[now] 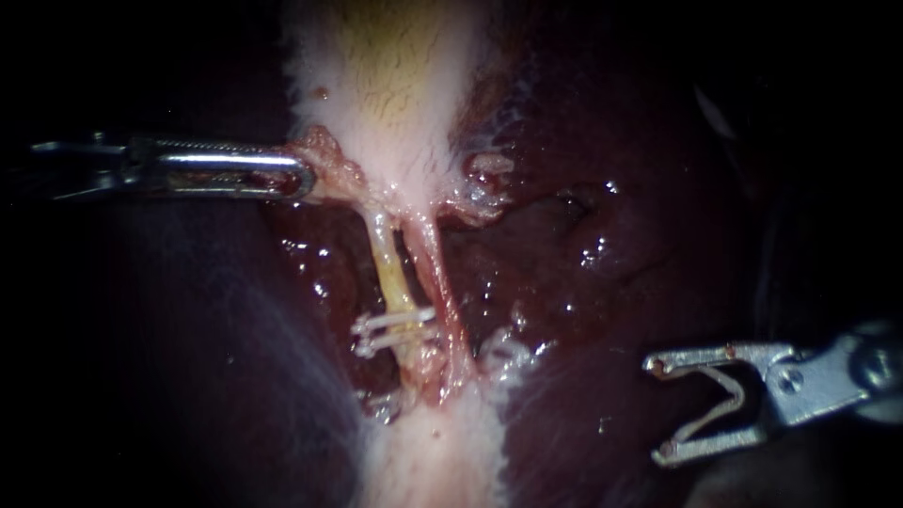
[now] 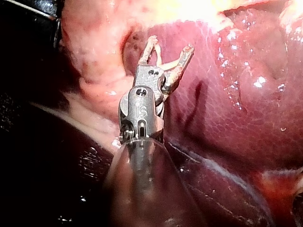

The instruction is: Clipping third clip left tube

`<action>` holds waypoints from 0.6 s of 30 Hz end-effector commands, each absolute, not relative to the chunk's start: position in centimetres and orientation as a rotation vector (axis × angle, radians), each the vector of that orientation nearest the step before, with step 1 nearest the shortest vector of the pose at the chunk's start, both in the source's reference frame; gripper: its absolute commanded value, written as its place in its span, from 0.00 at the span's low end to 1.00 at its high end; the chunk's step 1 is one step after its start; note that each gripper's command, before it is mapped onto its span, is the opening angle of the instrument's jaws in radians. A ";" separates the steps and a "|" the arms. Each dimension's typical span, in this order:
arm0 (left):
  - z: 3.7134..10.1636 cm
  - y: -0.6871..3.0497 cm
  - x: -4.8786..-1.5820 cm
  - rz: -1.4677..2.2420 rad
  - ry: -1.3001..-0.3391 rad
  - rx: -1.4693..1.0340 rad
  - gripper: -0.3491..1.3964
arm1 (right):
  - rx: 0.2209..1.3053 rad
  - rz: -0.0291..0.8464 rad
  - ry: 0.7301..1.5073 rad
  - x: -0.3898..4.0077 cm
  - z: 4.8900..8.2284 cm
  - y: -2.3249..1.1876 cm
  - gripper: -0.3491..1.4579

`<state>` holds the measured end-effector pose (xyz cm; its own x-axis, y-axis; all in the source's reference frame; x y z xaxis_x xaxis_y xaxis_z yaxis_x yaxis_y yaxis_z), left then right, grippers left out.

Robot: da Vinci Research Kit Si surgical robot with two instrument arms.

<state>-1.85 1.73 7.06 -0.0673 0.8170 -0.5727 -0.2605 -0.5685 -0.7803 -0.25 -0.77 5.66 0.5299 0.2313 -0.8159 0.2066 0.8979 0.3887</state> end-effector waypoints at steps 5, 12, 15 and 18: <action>7.03 1.73 -1.82 1.744 -0.635 -1.420 0.00 | 0.476 0.015 1.023 -0.25 5.66 -0.77 0.47; 6.78 1.83 -1.60 1.725 -0.635 -1.408 0.00 | 0.476 0.016 1.023 -0.24 5.66 -0.77 0.47; 6.63 1.91 -1.50 1.728 -0.615 -1.420 0.00 | 0.476 0.016 1.023 -0.23 5.66 -0.77 0.47; 6.53 1.95 -1.43 1.726 -0.602 -1.426 0.00 | 0.476 0.016 1.023 -0.23 5.66 -0.77 0.47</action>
<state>-1.42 1.95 6.53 -0.0452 0.8158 -0.5766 -0.2775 -0.5647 -0.7772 -0.23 -0.77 5.66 0.5302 0.2317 -0.8156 0.2056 0.8981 0.3887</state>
